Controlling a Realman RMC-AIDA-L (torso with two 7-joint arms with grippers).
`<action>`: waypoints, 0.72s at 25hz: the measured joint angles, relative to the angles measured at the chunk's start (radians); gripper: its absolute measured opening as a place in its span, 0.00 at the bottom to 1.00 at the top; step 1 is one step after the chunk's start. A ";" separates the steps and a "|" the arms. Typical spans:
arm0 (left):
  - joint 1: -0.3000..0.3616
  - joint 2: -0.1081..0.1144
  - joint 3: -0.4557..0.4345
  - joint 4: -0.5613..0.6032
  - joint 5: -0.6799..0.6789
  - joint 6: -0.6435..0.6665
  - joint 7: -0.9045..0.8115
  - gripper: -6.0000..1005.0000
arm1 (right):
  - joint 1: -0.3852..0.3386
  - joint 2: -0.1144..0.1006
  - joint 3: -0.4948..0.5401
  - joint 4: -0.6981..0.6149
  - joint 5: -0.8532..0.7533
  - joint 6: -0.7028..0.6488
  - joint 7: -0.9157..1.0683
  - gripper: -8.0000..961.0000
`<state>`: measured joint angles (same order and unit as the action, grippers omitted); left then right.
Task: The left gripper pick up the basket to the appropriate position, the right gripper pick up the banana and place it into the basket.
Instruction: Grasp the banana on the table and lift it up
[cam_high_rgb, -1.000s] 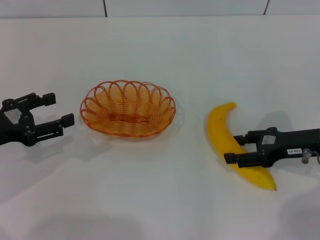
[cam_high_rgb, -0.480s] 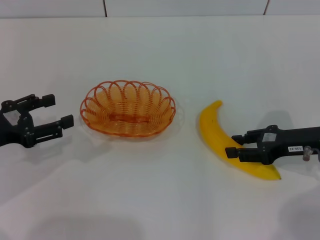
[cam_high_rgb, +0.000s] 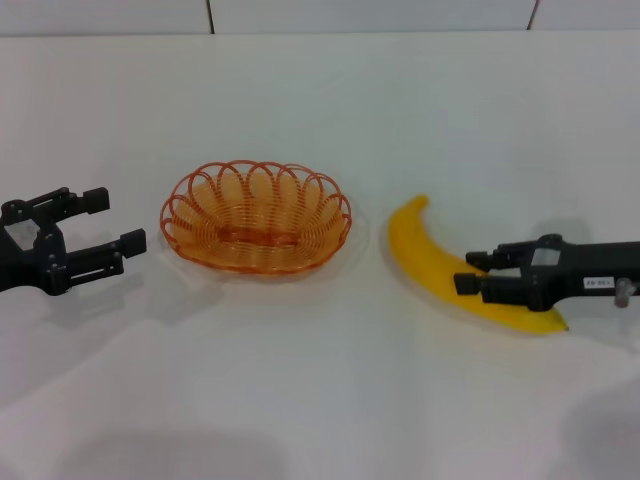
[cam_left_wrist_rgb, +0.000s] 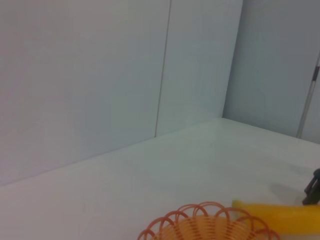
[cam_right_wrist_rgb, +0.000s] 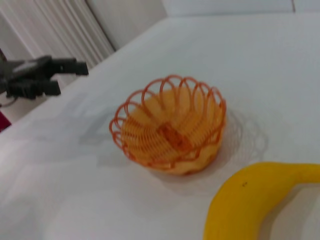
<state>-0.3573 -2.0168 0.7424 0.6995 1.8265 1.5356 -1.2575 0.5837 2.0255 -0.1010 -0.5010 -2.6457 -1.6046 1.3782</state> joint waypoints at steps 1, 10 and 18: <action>0.000 0.000 0.000 0.000 0.000 0.000 0.000 0.81 | -0.003 0.000 0.000 -0.004 0.011 -0.004 0.000 0.49; 0.000 0.000 0.000 0.000 0.001 0.000 -0.002 0.81 | -0.008 -0.002 0.007 -0.014 0.049 -0.018 0.001 0.46; -0.001 0.000 0.000 0.000 0.006 0.000 -0.005 0.81 | 0.025 -0.002 0.004 -0.033 0.131 -0.069 -0.011 0.38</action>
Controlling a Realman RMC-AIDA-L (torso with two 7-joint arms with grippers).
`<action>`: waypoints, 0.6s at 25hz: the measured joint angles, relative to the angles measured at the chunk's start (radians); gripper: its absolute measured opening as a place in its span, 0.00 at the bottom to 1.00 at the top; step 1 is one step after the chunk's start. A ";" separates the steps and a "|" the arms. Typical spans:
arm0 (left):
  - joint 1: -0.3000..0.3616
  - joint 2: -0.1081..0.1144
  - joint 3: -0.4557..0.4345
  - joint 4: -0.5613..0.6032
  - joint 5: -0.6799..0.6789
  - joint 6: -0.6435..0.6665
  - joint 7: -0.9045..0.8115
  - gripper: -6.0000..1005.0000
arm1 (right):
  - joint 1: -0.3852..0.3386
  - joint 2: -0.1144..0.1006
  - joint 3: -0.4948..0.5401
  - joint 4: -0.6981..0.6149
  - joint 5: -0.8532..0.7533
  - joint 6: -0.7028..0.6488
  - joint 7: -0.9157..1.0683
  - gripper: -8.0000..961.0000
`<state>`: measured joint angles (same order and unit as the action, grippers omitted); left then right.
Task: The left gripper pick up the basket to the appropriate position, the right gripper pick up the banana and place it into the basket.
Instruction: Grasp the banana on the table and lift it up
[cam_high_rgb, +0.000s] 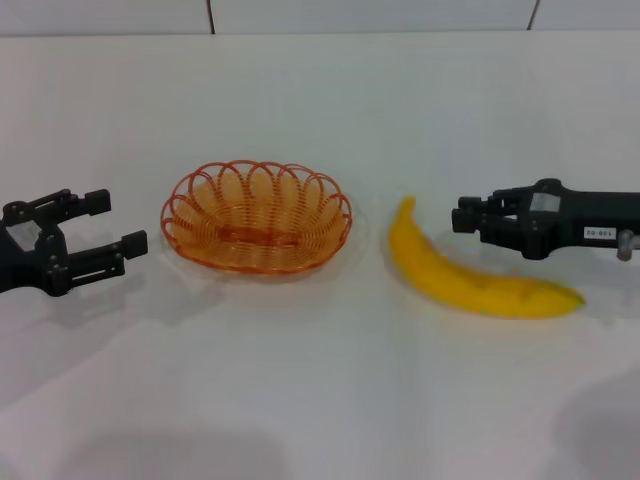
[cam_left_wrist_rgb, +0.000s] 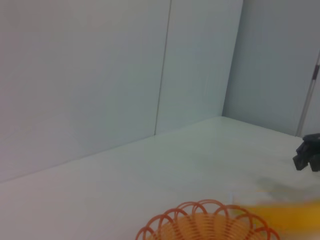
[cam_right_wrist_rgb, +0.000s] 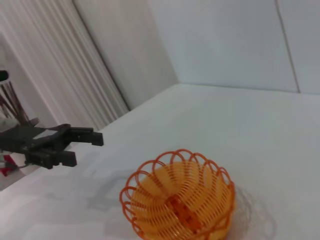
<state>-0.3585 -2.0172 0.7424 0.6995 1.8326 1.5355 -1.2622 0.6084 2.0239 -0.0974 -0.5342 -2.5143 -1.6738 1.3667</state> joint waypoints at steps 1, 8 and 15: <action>-0.002 0.000 0.000 0.000 0.001 0.000 0.000 0.81 | 0.003 0.001 0.000 0.000 -0.007 0.001 0.000 0.35; 0.001 0.000 0.000 0.000 -0.001 0.000 0.000 0.81 | -0.008 0.000 0.007 0.000 -0.009 0.005 -0.001 0.12; 0.001 0.000 0.000 0.000 0.001 0.000 0.000 0.81 | -0.008 0.000 0.003 0.001 -0.007 -0.001 -0.012 0.13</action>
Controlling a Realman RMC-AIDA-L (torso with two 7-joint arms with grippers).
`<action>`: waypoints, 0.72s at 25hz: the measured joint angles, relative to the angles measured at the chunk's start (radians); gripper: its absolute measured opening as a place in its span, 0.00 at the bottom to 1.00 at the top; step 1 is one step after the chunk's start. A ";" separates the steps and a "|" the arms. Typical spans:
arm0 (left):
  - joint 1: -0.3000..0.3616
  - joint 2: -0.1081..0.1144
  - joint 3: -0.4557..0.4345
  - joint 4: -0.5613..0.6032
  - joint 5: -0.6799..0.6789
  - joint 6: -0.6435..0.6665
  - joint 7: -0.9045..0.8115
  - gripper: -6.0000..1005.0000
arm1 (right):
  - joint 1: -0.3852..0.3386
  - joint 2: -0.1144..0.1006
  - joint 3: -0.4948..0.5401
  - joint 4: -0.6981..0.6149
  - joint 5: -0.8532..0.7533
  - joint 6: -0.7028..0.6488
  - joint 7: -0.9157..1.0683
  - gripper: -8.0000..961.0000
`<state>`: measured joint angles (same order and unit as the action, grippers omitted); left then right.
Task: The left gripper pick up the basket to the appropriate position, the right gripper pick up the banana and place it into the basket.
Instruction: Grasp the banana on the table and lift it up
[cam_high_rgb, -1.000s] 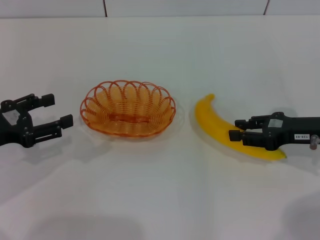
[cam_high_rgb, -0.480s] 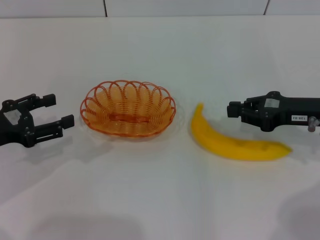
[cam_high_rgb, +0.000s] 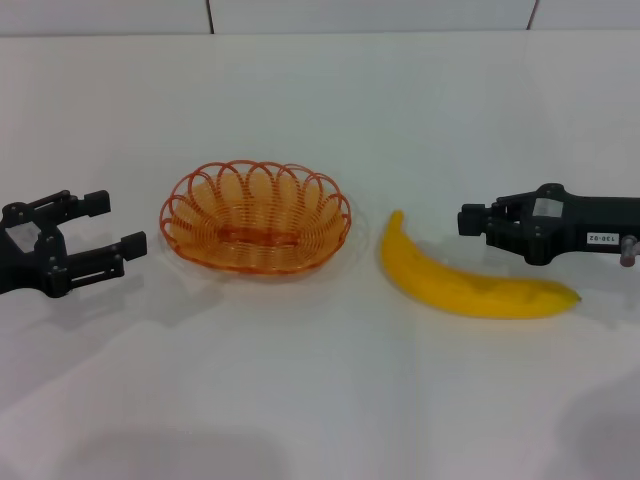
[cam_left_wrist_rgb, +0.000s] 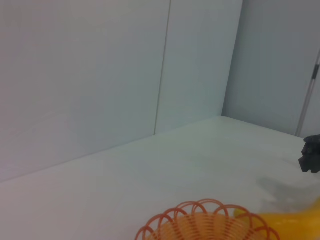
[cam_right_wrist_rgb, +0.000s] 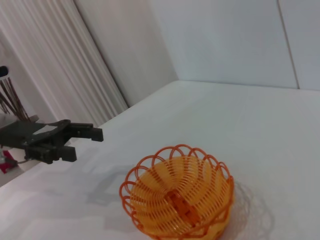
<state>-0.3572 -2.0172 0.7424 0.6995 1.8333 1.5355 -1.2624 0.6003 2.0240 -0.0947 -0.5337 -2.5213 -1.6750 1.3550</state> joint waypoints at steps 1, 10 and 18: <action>0.000 0.000 0.000 0.000 0.000 0.000 0.000 0.81 | 0.001 0.000 -0.001 0.000 0.000 -0.004 -0.008 0.13; -0.003 0.000 0.000 0.000 0.000 0.000 0.000 0.81 | 0.011 0.001 0.006 0.004 0.004 -0.069 -0.076 0.20; -0.001 0.000 0.000 0.000 -0.005 0.000 0.003 0.81 | 0.007 0.000 0.000 0.001 0.003 -0.070 -0.096 0.62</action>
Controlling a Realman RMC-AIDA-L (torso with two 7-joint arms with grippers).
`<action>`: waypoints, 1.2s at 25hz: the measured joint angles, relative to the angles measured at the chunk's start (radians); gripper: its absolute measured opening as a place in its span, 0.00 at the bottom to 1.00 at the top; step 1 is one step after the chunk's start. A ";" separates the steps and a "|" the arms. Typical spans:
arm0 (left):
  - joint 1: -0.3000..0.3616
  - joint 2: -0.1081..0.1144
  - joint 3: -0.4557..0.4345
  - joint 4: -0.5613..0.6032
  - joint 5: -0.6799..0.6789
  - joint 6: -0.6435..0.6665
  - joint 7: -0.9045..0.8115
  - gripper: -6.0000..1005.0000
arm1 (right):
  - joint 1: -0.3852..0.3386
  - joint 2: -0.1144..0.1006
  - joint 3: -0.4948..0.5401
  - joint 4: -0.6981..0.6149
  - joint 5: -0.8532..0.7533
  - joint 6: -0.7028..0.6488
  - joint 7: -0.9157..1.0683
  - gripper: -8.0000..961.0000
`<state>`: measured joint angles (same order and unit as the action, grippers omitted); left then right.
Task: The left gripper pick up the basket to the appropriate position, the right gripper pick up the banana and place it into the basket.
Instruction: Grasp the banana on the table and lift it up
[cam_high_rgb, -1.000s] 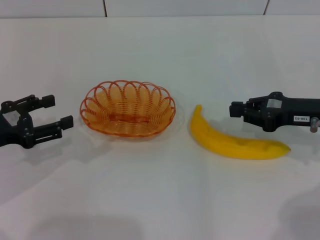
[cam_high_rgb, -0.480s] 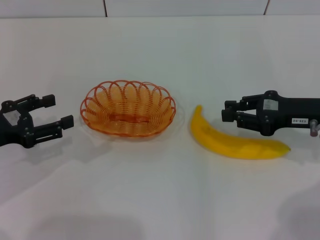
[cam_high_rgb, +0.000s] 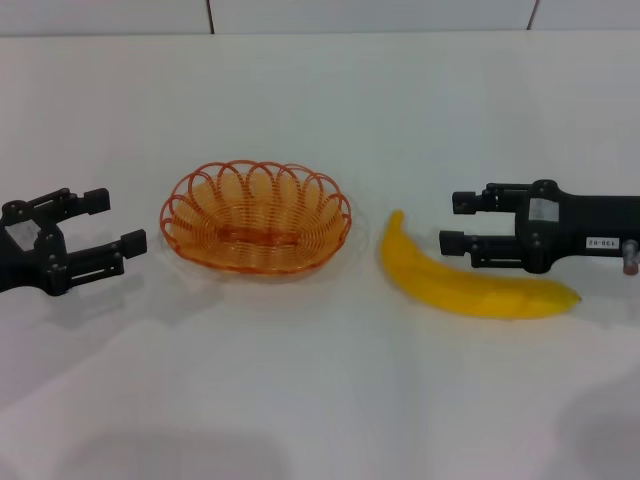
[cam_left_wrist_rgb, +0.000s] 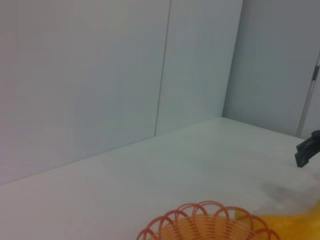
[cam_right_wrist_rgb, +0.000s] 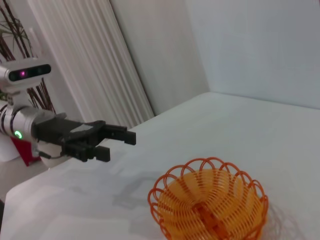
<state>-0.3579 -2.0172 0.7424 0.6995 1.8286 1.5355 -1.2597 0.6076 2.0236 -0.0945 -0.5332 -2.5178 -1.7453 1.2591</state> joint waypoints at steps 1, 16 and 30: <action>0.000 0.000 0.000 0.000 0.000 0.000 0.000 0.81 | -0.001 -0.001 -0.005 0.000 -0.005 -0.003 -0.024 0.64; 0.000 0.002 0.000 0.000 0.002 0.000 -0.003 0.80 | -0.027 0.008 -0.074 0.003 -0.035 0.042 -0.317 0.73; -0.017 0.004 0.000 -0.025 -0.001 0.000 -0.003 0.80 | 0.000 0.011 -0.172 0.085 -0.064 0.262 -0.315 0.73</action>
<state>-0.3745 -2.0130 0.7424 0.6743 1.8272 1.5354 -1.2624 0.6081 2.0347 -0.2664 -0.4478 -2.5813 -1.4833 0.9443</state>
